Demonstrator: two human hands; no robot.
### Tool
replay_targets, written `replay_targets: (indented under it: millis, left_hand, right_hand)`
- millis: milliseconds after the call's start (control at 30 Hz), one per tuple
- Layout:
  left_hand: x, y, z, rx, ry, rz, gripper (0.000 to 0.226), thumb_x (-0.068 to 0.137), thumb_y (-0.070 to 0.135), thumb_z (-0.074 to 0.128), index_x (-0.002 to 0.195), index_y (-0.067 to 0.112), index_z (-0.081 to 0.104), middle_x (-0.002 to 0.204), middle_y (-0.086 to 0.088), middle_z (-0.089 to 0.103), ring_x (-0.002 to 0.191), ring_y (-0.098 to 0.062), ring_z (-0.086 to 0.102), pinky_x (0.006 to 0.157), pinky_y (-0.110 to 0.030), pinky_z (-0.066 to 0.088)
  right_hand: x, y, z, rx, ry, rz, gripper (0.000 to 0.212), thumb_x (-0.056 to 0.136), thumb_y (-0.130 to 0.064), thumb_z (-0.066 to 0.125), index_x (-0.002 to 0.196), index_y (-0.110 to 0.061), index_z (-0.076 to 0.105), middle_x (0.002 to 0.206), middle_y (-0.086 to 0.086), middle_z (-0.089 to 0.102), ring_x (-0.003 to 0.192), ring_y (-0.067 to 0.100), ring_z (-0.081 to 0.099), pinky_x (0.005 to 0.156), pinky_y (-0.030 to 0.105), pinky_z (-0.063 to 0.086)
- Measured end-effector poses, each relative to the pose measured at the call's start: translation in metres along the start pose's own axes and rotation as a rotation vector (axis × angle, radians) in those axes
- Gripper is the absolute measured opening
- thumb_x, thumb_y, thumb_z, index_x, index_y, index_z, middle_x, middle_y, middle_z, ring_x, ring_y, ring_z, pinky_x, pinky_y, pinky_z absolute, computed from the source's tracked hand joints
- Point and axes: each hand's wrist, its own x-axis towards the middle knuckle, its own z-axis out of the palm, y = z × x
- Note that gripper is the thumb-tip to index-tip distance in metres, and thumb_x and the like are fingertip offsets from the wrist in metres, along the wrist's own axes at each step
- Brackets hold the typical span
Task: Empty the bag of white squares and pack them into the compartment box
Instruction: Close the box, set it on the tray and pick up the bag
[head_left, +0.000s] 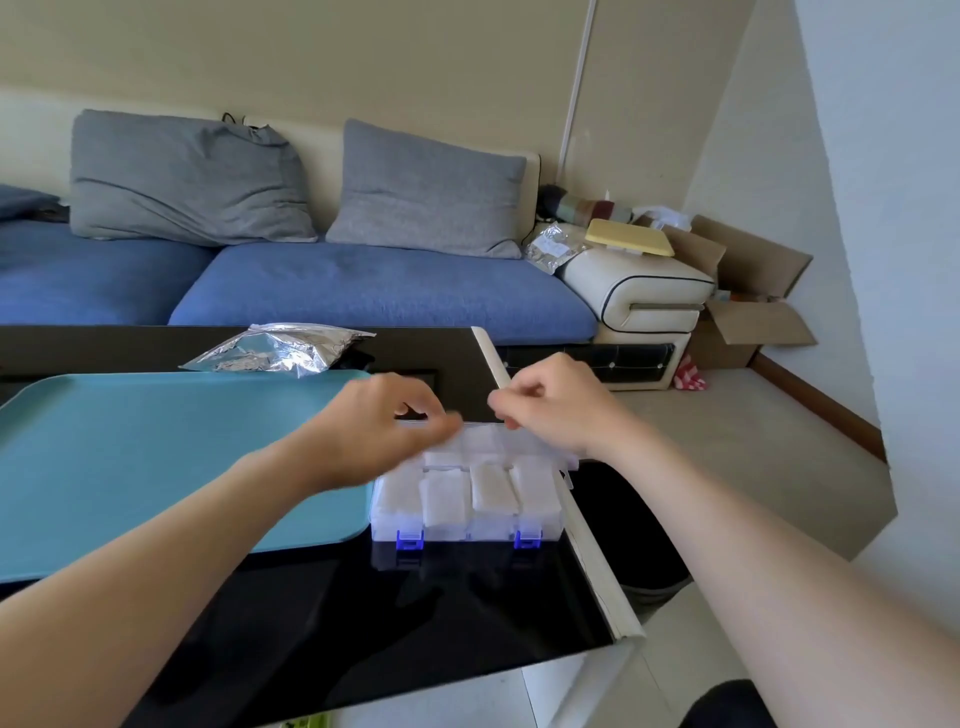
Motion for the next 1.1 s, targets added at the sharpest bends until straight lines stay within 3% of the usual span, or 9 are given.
replay_targets:
  millis: [100,200,300,533,667,833,933,1100]
  left_hand:
    - [-0.017,-0.004,0.014,0.492,-0.157,0.219,0.082,0.065,0.090,0.062,0.131,0.044,0.049,0.135,0.020,0.042,0.124,-0.011,0.039,0.110,-0.036,0.034]
    - [-0.018,-0.007,0.025,0.601,-0.122,0.301,0.098,0.063,0.090,0.065,0.142,0.040,0.037,0.143,0.014,0.033,0.130,-0.016,0.034,0.115,-0.038,0.030]
    - [-0.013,-0.011,0.028,0.618,-0.084,0.296,0.096,0.066,0.088,0.066,0.143,0.041,0.034,0.144,0.013,0.032,0.129,-0.018,0.037,0.113,-0.040,0.033]
    - [-0.012,-0.013,0.028,0.491,-0.166,0.180,0.081,0.073,0.079,0.072,0.136,0.043,0.036,0.137,0.015,0.030,0.118,-0.017,0.035,0.107,-0.040,0.037]
    - [-0.014,-0.011,0.026,0.417,-0.231,0.146,0.063,0.082,0.068,0.073,0.124,0.041,0.036,0.130,0.015,0.029,0.113,-0.018,0.034,0.102,-0.042,0.043]
    - [-0.015,-0.008,0.025,0.321,-0.305,0.163,0.043,0.085,0.055,0.076,0.108,0.039,0.043,0.130,0.018,0.030,0.121,-0.016,0.031,0.100,-0.039,0.045]
    - [-0.014,-0.010,0.016,0.332,-0.342,0.142,0.043,0.076,0.060,0.083,0.099,0.038,0.055,0.127,0.022,0.034,0.120,-0.012,0.031,0.098,-0.031,0.042]
    - [-0.013,-0.017,0.009,0.391,-0.370,0.114,0.041,0.070,0.067,0.085,0.087,0.037,0.062,0.118,0.020,0.034,0.116,-0.007,0.030,0.096,-0.030,0.042]
  right_hand:
    - [-0.007,0.005,0.002,-0.070,-0.111,-0.047,0.031,0.077,-0.066,0.069,0.087,-0.039,0.079,0.092,-0.017,0.076,0.091,-0.001,0.069,0.089,0.036,0.057]
    - [-0.017,0.009,-0.005,-0.156,-0.208,-0.078,0.076,0.059,-0.082,0.080,0.124,-0.045,0.069,0.122,-0.020,0.066,0.115,-0.001,0.060,0.100,0.035,0.053]
    - [-0.021,0.012,-0.008,-0.247,-0.318,-0.074,0.104,0.047,-0.078,0.091,0.141,-0.049,0.054,0.137,-0.019,0.052,0.126,0.001,0.050,0.103,0.034,0.049]
    - [-0.016,0.011,-0.009,-0.319,-0.359,-0.072,0.076,0.058,-0.057,0.088,0.129,-0.051,0.062,0.133,-0.019,0.055,0.120,0.006,0.055,0.099,0.039,0.055]
    - [-0.014,0.007,-0.010,-0.352,-0.392,-0.077,0.075,0.057,-0.055,0.093,0.126,-0.049,0.063,0.131,-0.019,0.055,0.119,0.006,0.055,0.097,0.039,0.056]
    - [-0.013,0.006,-0.011,-0.391,-0.431,-0.069,0.074,0.055,-0.054,0.098,0.121,-0.049,0.065,0.129,-0.017,0.053,0.120,0.007,0.054,0.098,0.038,0.054]
    - [-0.015,0.006,-0.012,-0.416,-0.467,-0.059,0.069,0.056,-0.049,0.100,0.118,-0.049,0.068,0.129,-0.016,0.052,0.123,0.010,0.054,0.101,0.041,0.054]
    - [-0.017,-0.002,-0.005,-0.537,-0.476,-0.028,0.071,0.061,-0.039,0.101,0.120,-0.045,0.062,0.133,-0.008,0.050,0.123,0.021,0.055,0.102,0.046,0.053]
